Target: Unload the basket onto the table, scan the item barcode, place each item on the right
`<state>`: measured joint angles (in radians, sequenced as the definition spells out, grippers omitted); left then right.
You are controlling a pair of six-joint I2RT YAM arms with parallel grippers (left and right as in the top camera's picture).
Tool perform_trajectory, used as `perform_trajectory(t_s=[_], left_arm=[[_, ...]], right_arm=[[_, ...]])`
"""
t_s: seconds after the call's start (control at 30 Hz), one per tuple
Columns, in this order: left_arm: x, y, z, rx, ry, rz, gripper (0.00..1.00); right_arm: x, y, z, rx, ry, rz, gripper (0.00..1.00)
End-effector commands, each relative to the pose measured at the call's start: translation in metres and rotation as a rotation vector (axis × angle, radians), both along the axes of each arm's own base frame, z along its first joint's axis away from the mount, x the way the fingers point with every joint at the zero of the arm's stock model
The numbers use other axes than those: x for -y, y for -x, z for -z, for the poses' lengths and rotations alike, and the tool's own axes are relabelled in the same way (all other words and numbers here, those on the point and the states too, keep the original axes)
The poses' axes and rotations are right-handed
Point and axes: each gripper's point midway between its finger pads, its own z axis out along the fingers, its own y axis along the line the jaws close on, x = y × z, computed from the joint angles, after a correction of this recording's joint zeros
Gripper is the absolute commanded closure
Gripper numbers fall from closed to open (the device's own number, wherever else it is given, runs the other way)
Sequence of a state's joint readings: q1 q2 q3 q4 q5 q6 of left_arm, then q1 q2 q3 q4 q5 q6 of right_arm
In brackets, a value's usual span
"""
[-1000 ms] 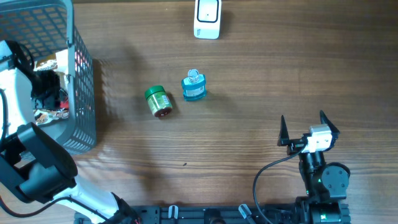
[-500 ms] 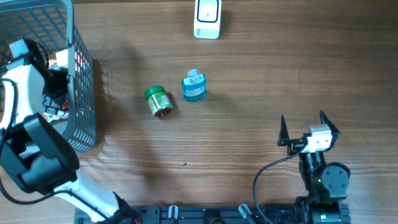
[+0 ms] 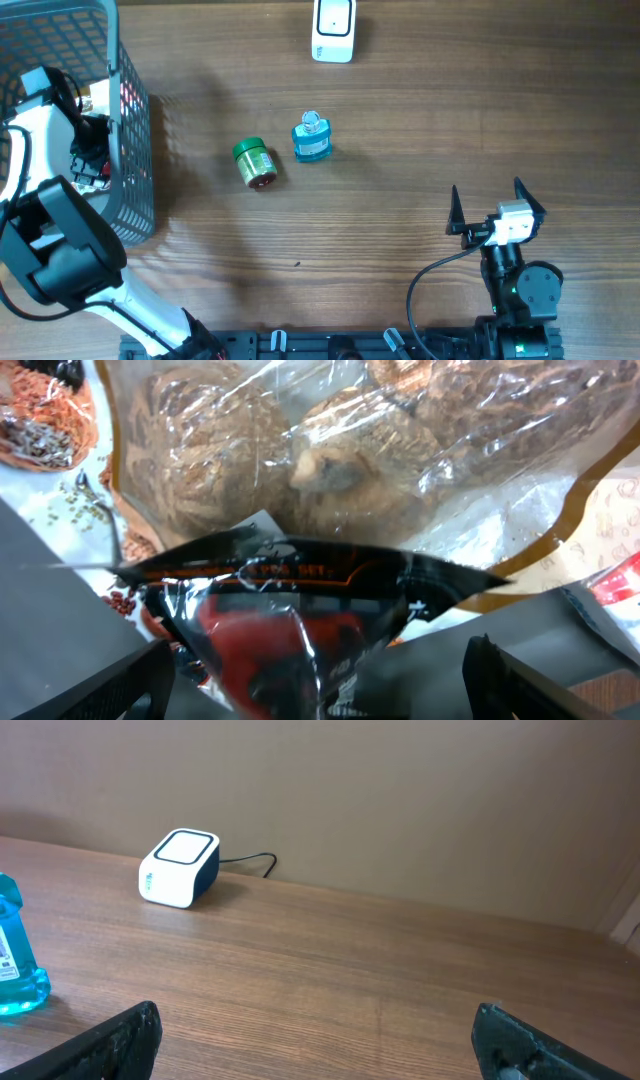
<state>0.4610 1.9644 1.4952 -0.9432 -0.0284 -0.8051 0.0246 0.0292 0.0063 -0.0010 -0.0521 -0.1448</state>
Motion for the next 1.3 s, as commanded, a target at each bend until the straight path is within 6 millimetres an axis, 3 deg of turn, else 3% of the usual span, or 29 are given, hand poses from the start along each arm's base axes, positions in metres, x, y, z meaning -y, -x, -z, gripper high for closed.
perform_trajectory(t_s=[0.0, 0.17, 0.37, 0.57, 0.7, 1.07, 1.27], left_arm=[[-0.001, 0.004, 0.014, -0.037, 0.002, 0.005, 0.13], [0.000, 0.005, 0.022, -0.057, 0.012, 0.006, 0.20], [0.000, 0.006, 0.025, -0.063, 0.016, 0.006, 0.51], [0.004, 0.004, 0.025, -0.052, 0.040, 0.009, 0.53], [0.008, 0.002, 0.025, -0.038, 0.067, 0.012, 0.64], [0.008, 0.000, 0.024, -0.032, 0.066, 0.013, 0.76], [0.005, -0.006, 0.004, 0.017, 0.042, 0.014, 0.80]], right_arm=[[-0.003, 0.000, 0.000, 0.003, 0.011, -0.018, 0.00], [-0.003, 0.000, 0.000, 0.003, 0.012, -0.018, 0.00], [-0.003, 0.000, 0.000, 0.003, 0.012, -0.018, 0.00], [-0.003, 0.000, 0.000, 0.003, 0.012, -0.018, 0.00], [-0.003, 0.000, 0.000, 0.003, 0.012, -0.018, 0.00], [-0.003, 0.000, 0.000, 0.003, 0.012, -0.018, 0.00], [-0.003, 0.000, 0.000, 0.003, 0.012, -0.018, 0.00]])
